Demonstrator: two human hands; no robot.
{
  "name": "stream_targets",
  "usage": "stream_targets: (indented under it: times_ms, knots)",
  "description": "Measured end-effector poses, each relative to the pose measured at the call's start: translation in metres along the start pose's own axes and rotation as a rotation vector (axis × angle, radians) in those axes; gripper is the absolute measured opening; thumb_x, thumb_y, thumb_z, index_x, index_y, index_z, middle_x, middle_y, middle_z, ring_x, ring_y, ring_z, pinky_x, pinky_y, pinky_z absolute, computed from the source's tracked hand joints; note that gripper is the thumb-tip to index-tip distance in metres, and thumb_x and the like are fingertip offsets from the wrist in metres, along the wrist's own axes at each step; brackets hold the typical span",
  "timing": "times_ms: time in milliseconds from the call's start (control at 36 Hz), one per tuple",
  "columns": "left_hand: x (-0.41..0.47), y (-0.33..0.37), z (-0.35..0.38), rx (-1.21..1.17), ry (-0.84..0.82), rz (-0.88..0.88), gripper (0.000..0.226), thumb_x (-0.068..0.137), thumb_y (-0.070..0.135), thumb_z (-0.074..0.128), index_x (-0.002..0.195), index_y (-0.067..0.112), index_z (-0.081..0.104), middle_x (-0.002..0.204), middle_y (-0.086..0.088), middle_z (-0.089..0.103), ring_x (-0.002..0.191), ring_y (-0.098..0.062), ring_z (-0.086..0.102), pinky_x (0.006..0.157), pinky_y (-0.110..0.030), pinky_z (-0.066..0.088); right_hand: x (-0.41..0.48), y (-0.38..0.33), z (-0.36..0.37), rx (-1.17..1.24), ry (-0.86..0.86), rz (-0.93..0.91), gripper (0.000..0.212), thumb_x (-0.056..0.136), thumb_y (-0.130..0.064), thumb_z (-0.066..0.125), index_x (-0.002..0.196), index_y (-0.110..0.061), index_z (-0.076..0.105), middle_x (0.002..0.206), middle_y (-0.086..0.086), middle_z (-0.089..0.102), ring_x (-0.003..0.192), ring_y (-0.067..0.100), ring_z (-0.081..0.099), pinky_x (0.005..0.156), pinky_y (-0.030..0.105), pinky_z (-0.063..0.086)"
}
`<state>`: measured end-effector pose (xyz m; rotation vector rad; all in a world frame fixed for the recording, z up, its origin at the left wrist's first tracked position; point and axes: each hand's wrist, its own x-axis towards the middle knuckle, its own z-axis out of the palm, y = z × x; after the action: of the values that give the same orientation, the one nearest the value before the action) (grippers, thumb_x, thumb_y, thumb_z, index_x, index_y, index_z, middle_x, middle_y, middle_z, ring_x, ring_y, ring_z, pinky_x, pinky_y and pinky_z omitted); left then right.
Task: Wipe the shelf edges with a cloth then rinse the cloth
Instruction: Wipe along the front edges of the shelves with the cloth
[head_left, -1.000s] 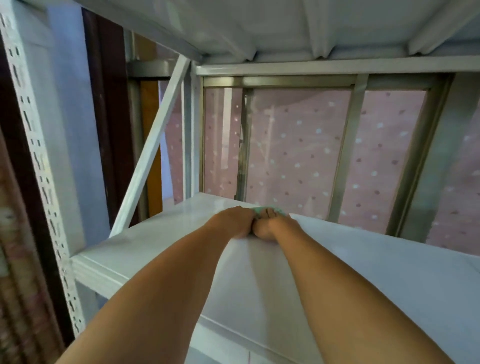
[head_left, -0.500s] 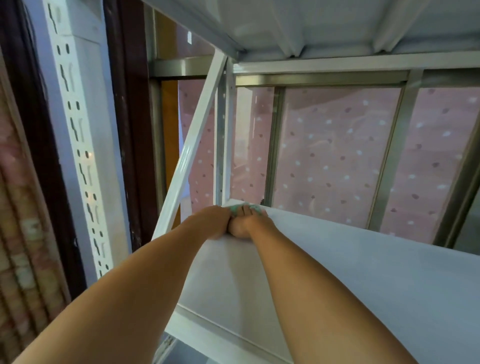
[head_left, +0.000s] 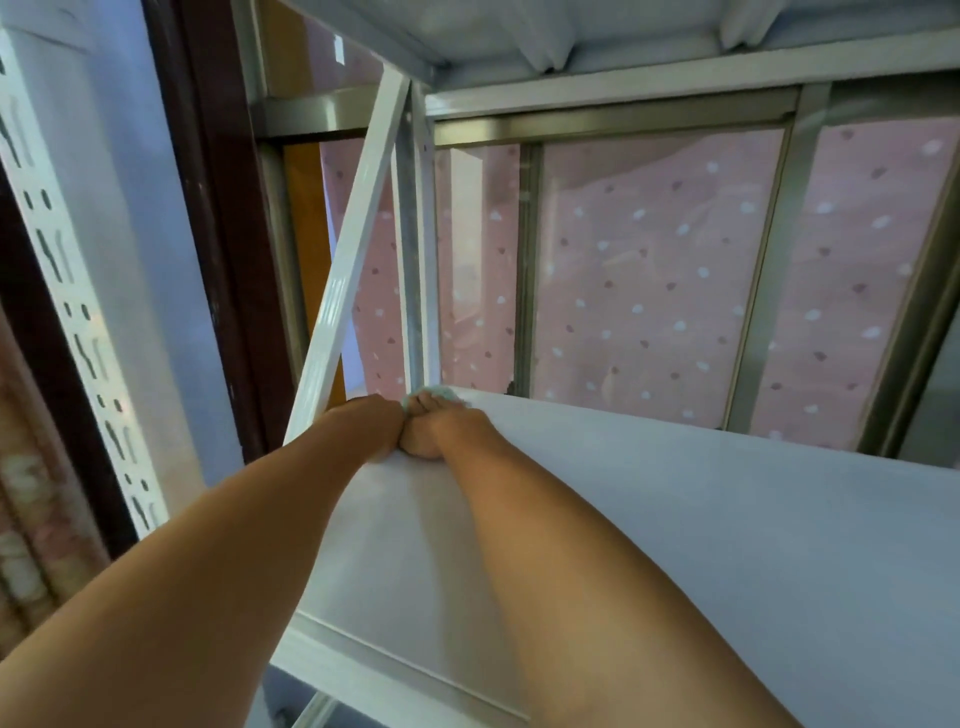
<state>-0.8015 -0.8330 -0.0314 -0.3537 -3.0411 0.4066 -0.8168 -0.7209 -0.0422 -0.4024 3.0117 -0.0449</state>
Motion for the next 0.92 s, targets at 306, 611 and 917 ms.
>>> stream_targets:
  times_ms: [306,611,917]
  knots:
    - [0.007,0.010,-0.015,0.060,0.010,-0.014,0.028,0.095,0.014,0.059,0.122,0.016,0.060,0.119,-0.005,0.063,0.108,-0.023,0.064,0.096,-0.037,0.052,-0.024,0.011,-0.023,0.229,0.188,-0.037,0.032,0.095,-0.023,0.052,0.123,-0.019,0.067,0.116,0.012,0.065,0.094,0.032,0.062,0.089,0.042,0.053]
    - [0.016,0.046,-0.022,-0.106,0.223,-0.041,0.024,0.097,0.010,0.051,0.113,0.012,0.068,0.114,-0.011,0.066,0.104,-0.027,0.065,0.085,-0.031,0.051,-0.033,0.039,-0.026,0.151,0.384,0.052,0.029,0.093,-0.011,0.055,0.121,-0.007,0.065,0.118,0.016,0.064,0.108,0.036,0.062,0.087,0.039,0.049]
    - [0.040,0.090,-0.040,-0.192,0.197,0.039,0.021,0.093,0.012,0.052,0.105,0.008,0.068,0.111,-0.013,0.067,0.103,-0.029,0.065,0.089,-0.034,0.052,-0.048,0.083,-0.024,0.153,0.439,0.130,0.029,0.099,-0.009,0.046,0.119,-0.008,0.066,0.116,0.014,0.066,0.107,0.034,0.064,0.086,0.037,0.050]
